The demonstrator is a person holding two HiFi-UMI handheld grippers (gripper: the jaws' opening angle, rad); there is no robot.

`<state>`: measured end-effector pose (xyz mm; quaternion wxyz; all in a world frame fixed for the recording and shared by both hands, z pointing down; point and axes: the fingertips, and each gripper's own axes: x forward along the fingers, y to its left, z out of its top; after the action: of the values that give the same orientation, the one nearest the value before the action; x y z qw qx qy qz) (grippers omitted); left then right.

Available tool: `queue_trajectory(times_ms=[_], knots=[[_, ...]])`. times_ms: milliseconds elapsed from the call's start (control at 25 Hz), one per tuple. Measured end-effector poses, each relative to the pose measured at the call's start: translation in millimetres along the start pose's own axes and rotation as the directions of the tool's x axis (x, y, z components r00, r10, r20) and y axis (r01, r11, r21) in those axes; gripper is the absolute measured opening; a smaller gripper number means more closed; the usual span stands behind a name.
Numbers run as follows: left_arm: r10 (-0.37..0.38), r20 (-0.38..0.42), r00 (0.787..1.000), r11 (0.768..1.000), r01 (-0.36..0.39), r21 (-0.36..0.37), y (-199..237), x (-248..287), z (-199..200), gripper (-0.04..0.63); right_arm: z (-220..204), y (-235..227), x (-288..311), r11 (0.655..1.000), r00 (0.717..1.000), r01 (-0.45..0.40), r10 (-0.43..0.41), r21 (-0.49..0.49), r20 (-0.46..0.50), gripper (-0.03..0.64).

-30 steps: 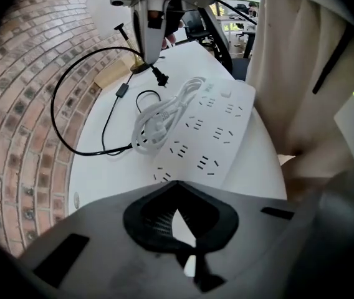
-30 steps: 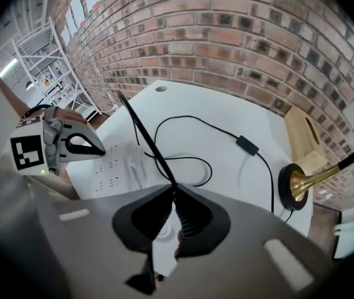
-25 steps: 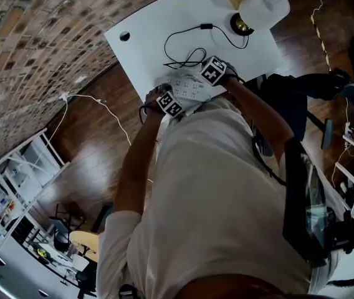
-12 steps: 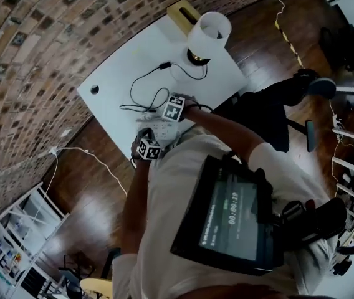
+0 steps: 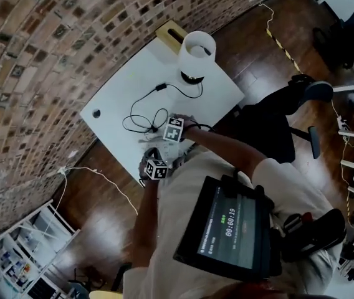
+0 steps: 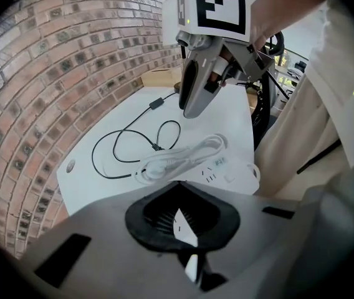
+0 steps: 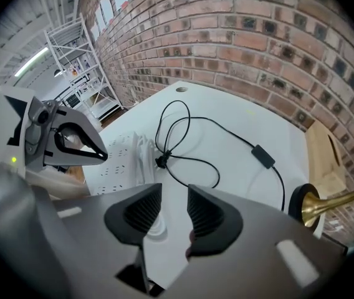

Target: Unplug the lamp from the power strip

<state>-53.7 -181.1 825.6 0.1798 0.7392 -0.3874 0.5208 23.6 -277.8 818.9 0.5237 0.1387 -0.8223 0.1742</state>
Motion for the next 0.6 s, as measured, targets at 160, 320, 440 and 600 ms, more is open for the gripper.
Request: queue_trajectory(times_ms=[160, 320, 440, 600], knots=[[-0.002, 0.058, 0.998, 1.0, 0.002, -0.013, 2, 0, 15, 0.005, -1, -11, -17, 0.998, 0.999, 0.044, -0.045, 0.036, 0.03, 0.132], [0.026, 0.146, 0.989, 0.994, -0.01, -0.106, 18, -22, 28, 0.005, 20, -8, -38, 0.997, 0.991, 0.061, -0.066, 0.047, 0.114, 0.14], [0.028, 0.208, 0.978, 0.984, 0.01, -0.18, 20, -45, 28, 0.005, 24, 7, -52, 0.996, 0.982, 0.065, -0.075, 0.063, 0.175, 0.141], [0.048, 0.282, 0.958, 0.96, 0.033, -0.277, 34, -70, 20, 0.005, 32, 24, -74, 0.99, 0.96, 0.095, -0.119, 0.105, 0.254, 0.143]])
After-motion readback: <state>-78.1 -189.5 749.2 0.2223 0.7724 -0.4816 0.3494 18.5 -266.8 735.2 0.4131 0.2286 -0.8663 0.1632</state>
